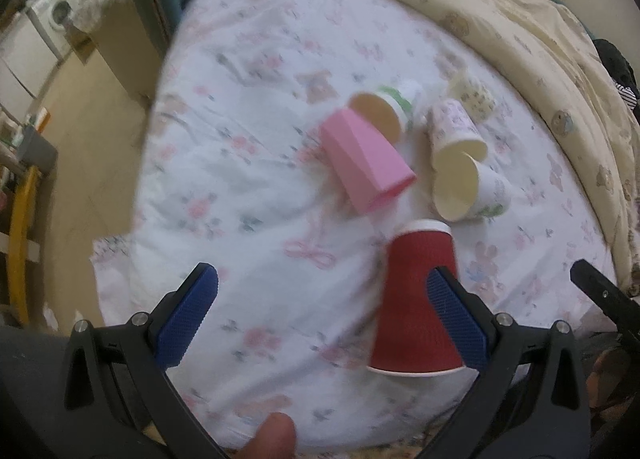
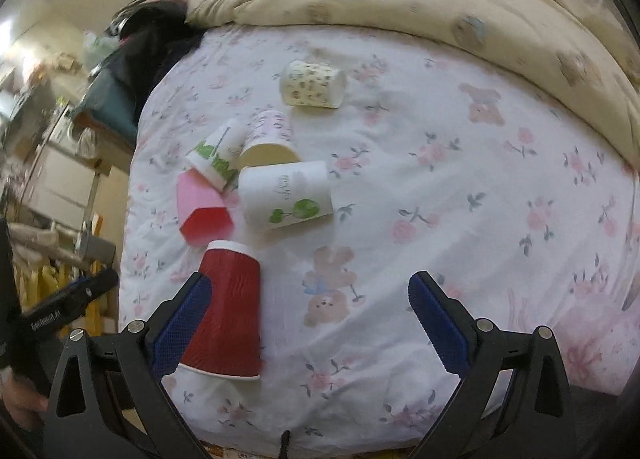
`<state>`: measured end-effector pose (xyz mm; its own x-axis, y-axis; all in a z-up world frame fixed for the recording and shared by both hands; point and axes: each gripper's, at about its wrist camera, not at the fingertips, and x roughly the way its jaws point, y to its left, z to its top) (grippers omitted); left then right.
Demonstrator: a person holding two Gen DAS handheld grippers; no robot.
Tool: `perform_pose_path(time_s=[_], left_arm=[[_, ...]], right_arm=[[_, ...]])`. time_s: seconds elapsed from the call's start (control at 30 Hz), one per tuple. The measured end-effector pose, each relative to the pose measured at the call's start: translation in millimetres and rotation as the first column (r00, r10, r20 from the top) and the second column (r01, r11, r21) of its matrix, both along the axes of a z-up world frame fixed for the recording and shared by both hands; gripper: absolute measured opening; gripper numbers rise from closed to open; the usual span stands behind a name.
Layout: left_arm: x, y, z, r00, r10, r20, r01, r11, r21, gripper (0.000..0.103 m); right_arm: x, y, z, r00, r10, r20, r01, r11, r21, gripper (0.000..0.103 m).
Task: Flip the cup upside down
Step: 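Grasp the red cup with the left gripper while the right gripper releases it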
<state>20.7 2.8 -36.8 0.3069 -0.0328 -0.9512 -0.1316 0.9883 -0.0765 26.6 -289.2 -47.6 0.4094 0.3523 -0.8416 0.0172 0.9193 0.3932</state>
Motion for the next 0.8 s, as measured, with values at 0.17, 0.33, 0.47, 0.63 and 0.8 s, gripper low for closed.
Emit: perform_pose_path(time_s=[0.17,0.33,0.47,0.63,0.8], left_arm=[[31.0,-48.5,-33.9,0.959,-0.161,-0.234,0.150,0.987,-0.064,0.102],[51.0,-78.8,-58.1,0.925,-0.196,-0.325,0.175,0.980,-0.092,0.102],[64.2,-80.4,-79.1,0.912,-0.127,-0.390,0.098,0.991,-0.095,0.090],[69.1,-81.4,-97.8,0.895,-0.100,-0.434,0.056,0.992,-0.113,0.089],[72.4,-78.1,-115.3,0.882,-0.065,-0.467,0.019,0.995,-0.101,0.085]], right_arm=[[-1.3,-6.3,4.4,0.999,-0.027,0.022,0.027,1.000,-0.007,0.100],[-1.0,-14.5,1.3,0.999,-0.047,-0.001,0.047,0.997,0.058,0.100],[-0.4,-21.5,0.7,0.998,-0.064,-0.009,0.065,0.994,0.088,0.100],[0.1,-23.1,-2.7,0.997,-0.065,-0.035,0.068,0.992,0.109,0.100],[0.8,-18.4,-3.6,0.998,-0.050,-0.040,0.053,0.993,0.101,0.100]])
